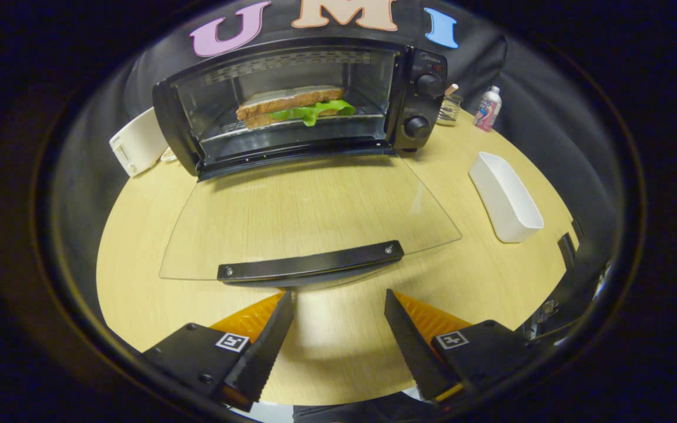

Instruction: Open the toaster oven, put the food inside, and close the toaster oven door.

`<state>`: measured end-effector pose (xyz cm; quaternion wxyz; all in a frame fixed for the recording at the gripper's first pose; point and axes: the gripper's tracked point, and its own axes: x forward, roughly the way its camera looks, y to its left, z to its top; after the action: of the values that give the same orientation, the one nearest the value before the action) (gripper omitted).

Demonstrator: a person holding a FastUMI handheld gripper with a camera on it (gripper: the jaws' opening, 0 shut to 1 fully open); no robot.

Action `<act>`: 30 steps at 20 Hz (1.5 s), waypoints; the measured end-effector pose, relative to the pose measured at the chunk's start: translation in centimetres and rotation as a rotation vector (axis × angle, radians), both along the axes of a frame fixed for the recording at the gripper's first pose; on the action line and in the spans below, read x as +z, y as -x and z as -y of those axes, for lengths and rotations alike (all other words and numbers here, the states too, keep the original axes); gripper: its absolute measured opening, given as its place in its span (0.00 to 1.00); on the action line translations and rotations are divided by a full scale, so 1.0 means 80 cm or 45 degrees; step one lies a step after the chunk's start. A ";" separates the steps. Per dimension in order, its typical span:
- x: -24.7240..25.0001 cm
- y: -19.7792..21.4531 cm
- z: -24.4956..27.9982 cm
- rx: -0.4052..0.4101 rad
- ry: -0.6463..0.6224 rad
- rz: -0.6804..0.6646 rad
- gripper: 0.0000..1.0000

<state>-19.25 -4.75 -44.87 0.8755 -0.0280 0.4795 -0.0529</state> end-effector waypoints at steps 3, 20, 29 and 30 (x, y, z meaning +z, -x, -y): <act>0.012 -0.002 -0.001 0.023 0.014 0.036 0.99; 0.110 -0.090 -0.022 0.101 -0.039 0.335 0.99; 0.134 -0.138 -0.042 0.117 -0.087 0.407 0.99; 0.137 -0.141 -0.042 0.114 -0.096 0.416 0.99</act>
<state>-8.01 -1.38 -33.89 0.9437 -0.0074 0.3307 0.0003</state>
